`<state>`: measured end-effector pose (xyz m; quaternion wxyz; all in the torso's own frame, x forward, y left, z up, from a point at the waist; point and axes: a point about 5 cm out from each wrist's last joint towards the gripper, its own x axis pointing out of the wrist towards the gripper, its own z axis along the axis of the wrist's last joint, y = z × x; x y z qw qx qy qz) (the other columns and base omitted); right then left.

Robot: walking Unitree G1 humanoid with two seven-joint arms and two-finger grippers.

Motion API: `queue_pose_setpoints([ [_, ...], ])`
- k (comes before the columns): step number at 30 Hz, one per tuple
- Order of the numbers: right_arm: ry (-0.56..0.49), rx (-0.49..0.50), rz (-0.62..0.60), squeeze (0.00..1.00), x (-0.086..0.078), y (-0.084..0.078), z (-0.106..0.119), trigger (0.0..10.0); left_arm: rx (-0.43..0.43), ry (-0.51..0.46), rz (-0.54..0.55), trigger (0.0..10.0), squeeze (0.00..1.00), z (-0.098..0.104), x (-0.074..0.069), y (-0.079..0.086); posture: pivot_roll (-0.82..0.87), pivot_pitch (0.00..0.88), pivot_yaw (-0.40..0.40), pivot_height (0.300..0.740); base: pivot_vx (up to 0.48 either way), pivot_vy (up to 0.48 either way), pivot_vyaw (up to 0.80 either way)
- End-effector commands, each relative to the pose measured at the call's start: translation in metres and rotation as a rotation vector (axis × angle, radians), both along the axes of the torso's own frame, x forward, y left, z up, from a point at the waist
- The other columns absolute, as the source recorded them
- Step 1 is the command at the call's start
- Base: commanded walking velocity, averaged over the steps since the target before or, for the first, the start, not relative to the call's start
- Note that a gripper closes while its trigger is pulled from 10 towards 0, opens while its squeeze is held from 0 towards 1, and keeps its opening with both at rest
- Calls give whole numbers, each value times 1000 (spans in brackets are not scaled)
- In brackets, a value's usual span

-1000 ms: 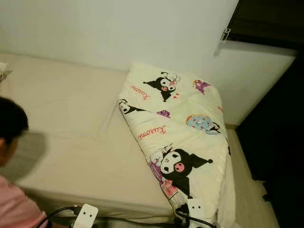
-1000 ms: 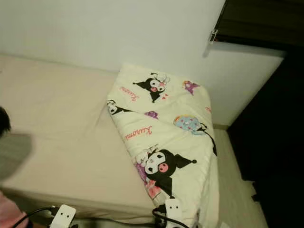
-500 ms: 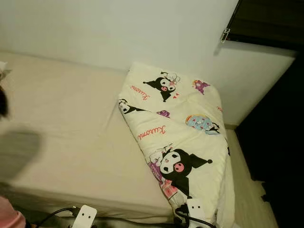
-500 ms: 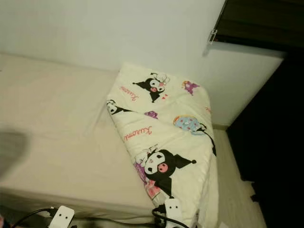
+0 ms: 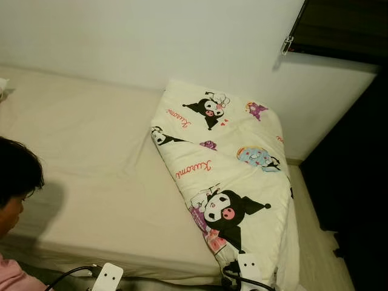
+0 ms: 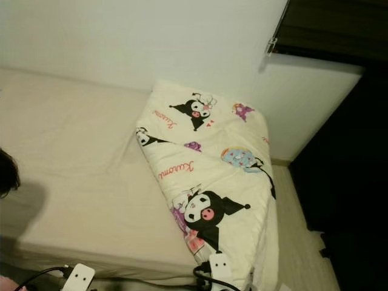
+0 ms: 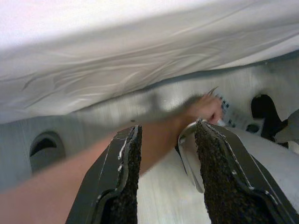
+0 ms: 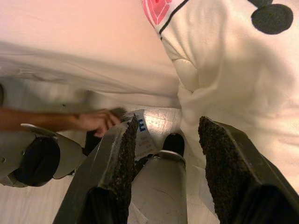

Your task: Clean up the room

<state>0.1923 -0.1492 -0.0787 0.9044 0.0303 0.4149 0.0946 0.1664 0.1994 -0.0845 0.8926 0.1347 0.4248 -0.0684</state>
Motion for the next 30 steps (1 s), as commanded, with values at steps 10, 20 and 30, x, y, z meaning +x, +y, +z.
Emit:
queue_pose_setpoints([
  [10,25,-17,-4,0,-7,-6,-3,10000,1,34,-6,10000,0,-5,-9,-3,150,0,-34,740,0,0,0],
  [20,30,-18,-1,0,-8,-6,-4,10000,6,43,-1,10000,0,-6,-12,-2,151,0,-37,740,0,0,0],
  [30,31,-21,-1,0,-9,-7,-5,10000,10,55,-1,10000,0,-8,-18,-2,153,0,-39,740,0,0,0],
])
